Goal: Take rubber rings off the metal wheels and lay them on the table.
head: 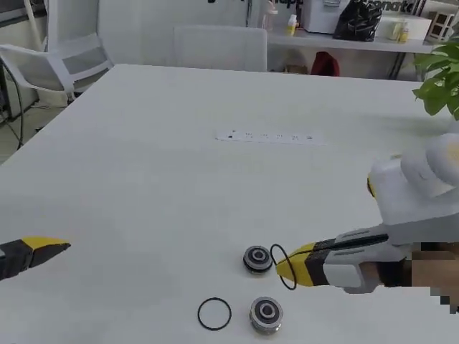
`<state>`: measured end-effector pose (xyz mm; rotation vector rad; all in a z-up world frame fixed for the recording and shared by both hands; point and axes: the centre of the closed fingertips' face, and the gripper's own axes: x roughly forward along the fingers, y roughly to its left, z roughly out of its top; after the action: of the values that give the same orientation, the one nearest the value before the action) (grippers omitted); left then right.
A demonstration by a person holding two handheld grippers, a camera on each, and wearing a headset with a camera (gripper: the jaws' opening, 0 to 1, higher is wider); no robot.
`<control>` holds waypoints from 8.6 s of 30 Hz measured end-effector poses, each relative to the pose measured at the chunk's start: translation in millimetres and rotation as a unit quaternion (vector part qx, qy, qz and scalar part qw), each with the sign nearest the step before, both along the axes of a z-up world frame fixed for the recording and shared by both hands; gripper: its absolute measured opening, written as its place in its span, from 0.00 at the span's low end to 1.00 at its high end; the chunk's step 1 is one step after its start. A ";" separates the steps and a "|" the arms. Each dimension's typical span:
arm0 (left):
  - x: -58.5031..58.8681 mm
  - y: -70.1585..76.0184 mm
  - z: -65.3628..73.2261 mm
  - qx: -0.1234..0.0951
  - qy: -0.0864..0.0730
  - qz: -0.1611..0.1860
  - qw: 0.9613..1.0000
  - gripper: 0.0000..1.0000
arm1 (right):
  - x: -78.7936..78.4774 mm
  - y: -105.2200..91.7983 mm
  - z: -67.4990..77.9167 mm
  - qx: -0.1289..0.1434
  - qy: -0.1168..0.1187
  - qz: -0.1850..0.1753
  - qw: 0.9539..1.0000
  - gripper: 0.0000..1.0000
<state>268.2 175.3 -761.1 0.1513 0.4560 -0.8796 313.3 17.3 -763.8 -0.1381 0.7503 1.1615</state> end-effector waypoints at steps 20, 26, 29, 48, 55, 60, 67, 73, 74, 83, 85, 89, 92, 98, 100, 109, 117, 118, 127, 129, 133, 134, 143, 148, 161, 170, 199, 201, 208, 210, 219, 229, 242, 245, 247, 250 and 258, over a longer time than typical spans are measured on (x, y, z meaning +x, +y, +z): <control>-5.1 4.3 0.7 -0.003 0.000 0.012 1.000 0.99 | -1.1 45.7 -42.0 -0.088 -0.040 0.089 0.991 0.00; -6.2 4.5 -0.6 -0.002 0.002 0.012 1.000 0.98 | -2.5 50.9 -63.5 -0.125 -0.043 0.115 0.985 0.00; -5.7 5.3 -0.5 -0.002 0.002 0.014 1.000 0.98 | -2.7 52.6 -73.5 -0.135 -0.040 0.122 0.982 0.00; -5.7 9.9 -3.6 -0.001 0.005 0.019 1.000 0.98 | -3.3 58.8 -103.8 -0.154 -0.008 0.107 0.982 0.00; -6.1 10.7 -6.6 0.005 0.006 0.016 1.000 0.97 | -1.7 57.8 -106.3 -0.149 -0.002 0.096 0.984 0.00; -5.1 11.3 -6.8 0.006 0.006 0.016 1.000 0.97 | -0.6 57.7 -105.2 -0.146 -0.002 0.091 0.985 0.01; -5.4 11.0 -7.0 0.008 0.006 0.015 1.000 0.97 | 0.6 52.5 -102.9 -0.144 -0.002 0.086 0.986 0.04; -6.0 10.4 -6.6 0.008 0.006 0.016 1.000 0.97 | 3.8 53.2 -87.9 -0.108 0.014 0.061 0.992 0.05; -6.2 9.9 -6.4 0.008 0.007 0.015 1.000 0.97 | 5.0 54.1 -84.2 -0.100 0.015 0.057 0.993 0.06; -8.7 6.9 -3.2 0.014 0.007 0.010 1.000 0.97 | 16.0 54.2 -43.4 -0.030 0.017 0.026 0.999 0.10; -9.1 6.6 -2.7 0.014 0.008 0.010 1.000 0.97 | 18.8 51.2 -37.0 -0.024 0.012 0.023 0.999 0.11; -9.3 5.9 -1.8 0.018 0.009 0.010 1.000 0.97 | 29.1 42.2 -22.4 -0.009 -0.002 0.012 1.000 0.13; -8.6 4.8 -0.1 0.019 0.009 0.010 1.000 0.97 | 38.2 34.9 -9.6 0.009 -0.013 -0.003 1.000 0.15; -5.8 1.4 4.7 0.026 0.008 0.001 1.000 0.97 | 53.6 15.9 6.4 0.052 -0.020 -0.034 0.998 0.21; -3.9 0.0 8.3 0.027 0.006 -0.003 1.000 0.97 | 58.4 8.6 9.4 0.066 -0.021 -0.047 0.996 0.23; 15.3 -3.1 28.9 0.035 -0.014 -0.020 0.999 0.94 | 85.1 -30.5 -1.5 0.103 0.003 -0.149 0.983 0.23; 42.1 -17.4 52.7 0.043 -0.046 -0.052 0.997 0.93 | 91.1 -51.6 -28.1 0.097 0.030 -0.190 0.977 0.23; 45.1 -20.1 55.1 0.043 -0.050 -0.057 0.996 0.93 | 90.9 -53.2 -31.8 0.090 0.031 -0.191 0.977 0.22; 80.5 -55.7 73.2 0.026 -0.088 -0.101 0.991 0.86 | 91.6 -60.8 -51.9 0.072 0.041 -0.201 0.976 0.22; 87.3 -65.4 74.3 0.020 -0.093 -0.113 0.989 0.85 | 91.2 -60.4 -53.5 0.072 0.043 -0.198 0.977 0.22; 99.1 -82.6 73.4 0.011 -0.100 -0.128 0.987 0.81 | 89.5 -59.8 -58.0 0.068 0.044 -0.190 0.978 0.22; 101.4 -86.9 72.7 0.009 -0.100 -0.132 0.986 0.81 | 88.5 -59.6 -59.9 0.066 0.043 -0.187 0.979 0.22; 120.3 -133.4 55.2 -0.020 -0.095 -0.170 0.981 0.69 | 76.6 -47.9 -70.4 0.052 0.039 -0.137 0.988 0.25; 128.8 -149.2 26.2 -0.011 -0.079 -0.174 0.981 0.63 | 70.8 -41.3 -76.0 0.039 0.031 -0.112 0.992 0.26; 134.8 -173.8 -35.7 0.002 -0.025 -0.184 0.983 0.44 | 64.3 -34.9 -83.6 0.024 0.022 -0.082 0.996 0.25; 131.0 -178.6 -68.9 0.023 0.013 -0.194 0.981 0.31 | 68.8 -39.2 -85.0 0.021 0.018 -0.087 0.996 0.25; 117.9 -169.7 -84.0 0.032 0.045 -0.192 0.980 0.14 | 62.7 -22.9 -93.3 0.001 -0.020 -0.051 0.998 0.22; 117.0 -170.0 -84.0 0.032 0.044 -0.192 0.980 0.14 | 61.3 -21.5 -99.2 -0.013 -0.035 -0.031 0.999 0.22; 107.7 -173.5 -84.9 0.044 0.032 -0.203 0.978 0.14 | 57.5 -11.8 -98.7 -0.022 -0.067 -0.005 0.997 0.23; 108.2 -173.6 -85.4 0.047 0.030 -0.202 0.978 0.14 | 56.2 -11.4 -98.4 -0.020 -0.064 -0.004 0.998 0.23; 107.7 -173.6 -86.7 0.052 0.028 -0.197 0.979 0.14 | 53.8 -12.6 -97.3 -0.033 -0.079 0.018 0.996 0.21; 107.5 -173.6 -86.9 0.055 0.026 -0.193 0.979 0.14 | 52.7 -14.7 -98.5 -0.046 -0.098 0.035 0.994 0.18; 105.8 -173.4 -86.5 0.056 0.027 -0.192 0.980 0.14 | 56.3 -22.8 -103.5 -0.068 -0.108 0.037 0.991 0.03; 105.6 -173.2 -86.5 0.055 0.027 -0.190 0.980 0.14 | 56.2 -22.4 -103.5 -0.071 -0.107 0.036 0.991 0.03; 105.5 -173.2 -86.4 0.055 0.027 -0.190 0.980 0.14 | 57.1 -22.6 -103.6 -0.072 -0.101 0.030 0.992 0.02; 105.2 -173.2 -86.2 0.055 0.027 -0.189 0.980 0.14 | 59.2 -22.5 -103.3 -0.081 -0.099 0.022 0.992 0.00; 105.2 -172.3 -86.1 0.056 0.026 -0.185 0.981 0.14 | 64.3 -26.3 -103.2 -0.061 -0.030 -0.050 0.996 0.00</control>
<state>373.5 3.0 -847.2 0.3237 0.5351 -1.2246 377.6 -9.0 -866.9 -0.2348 0.7664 1.0130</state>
